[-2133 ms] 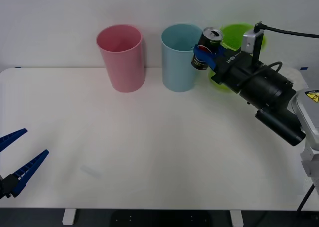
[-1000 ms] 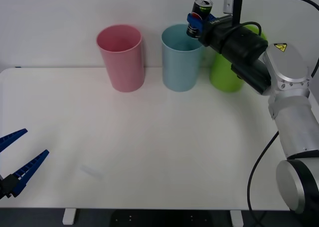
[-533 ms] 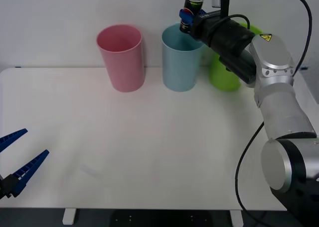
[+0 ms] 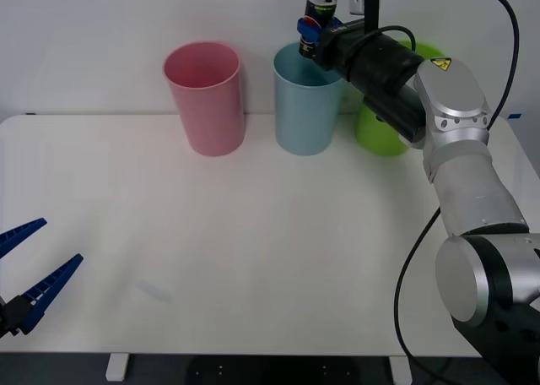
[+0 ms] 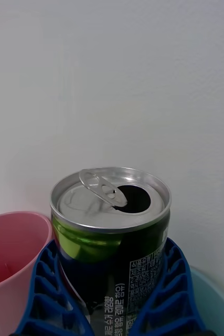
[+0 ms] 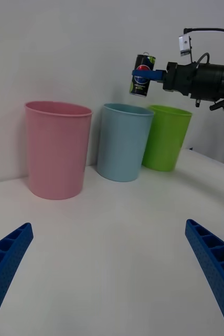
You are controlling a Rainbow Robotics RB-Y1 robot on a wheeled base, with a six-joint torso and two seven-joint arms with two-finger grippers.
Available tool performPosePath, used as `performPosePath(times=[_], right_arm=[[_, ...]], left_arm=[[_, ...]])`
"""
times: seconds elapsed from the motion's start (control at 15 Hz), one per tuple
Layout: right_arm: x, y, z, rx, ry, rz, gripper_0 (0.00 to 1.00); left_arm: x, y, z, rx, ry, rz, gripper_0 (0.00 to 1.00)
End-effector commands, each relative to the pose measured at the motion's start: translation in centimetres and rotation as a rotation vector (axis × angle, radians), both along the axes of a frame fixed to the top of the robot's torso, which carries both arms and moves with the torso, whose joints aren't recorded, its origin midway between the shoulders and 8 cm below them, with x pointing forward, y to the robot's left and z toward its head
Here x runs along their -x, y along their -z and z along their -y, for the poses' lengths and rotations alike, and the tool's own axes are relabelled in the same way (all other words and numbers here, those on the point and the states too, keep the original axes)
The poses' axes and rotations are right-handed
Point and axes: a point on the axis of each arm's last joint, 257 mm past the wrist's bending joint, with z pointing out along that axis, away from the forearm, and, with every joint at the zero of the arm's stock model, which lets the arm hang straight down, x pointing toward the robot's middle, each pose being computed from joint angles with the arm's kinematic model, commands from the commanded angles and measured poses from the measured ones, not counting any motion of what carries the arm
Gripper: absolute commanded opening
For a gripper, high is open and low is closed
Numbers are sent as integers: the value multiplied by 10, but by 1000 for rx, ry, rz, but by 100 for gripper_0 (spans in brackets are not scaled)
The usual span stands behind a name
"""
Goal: Grasp the object on the table and drop it into the matching bin: aluminum can to the light blue bin, PET bottle to the pink bin.
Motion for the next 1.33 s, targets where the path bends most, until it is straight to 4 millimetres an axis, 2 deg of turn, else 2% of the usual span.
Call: performPosePath(times=[0.07,0.13,0.2,0.27,1.07,1.33], right_arm=[[0,0,0,1,-1,0,5],[0,0,1,0,1,0,25],[0,0,1,1,2,2,79],[0,0,2,4,4,4,100],[3,-6,12,-11,-13,19,100],[11,4,17,-21,-60,3,100]], left_arm=[[0,0,0,0,0,0,100],[0,0,0,0,0,0,100],[0,0,0,0,0,0,100],[0,0,0,0,0,0,100],[0,0,0,0,0,0,100],[0,0,0,0,0,0,100]])
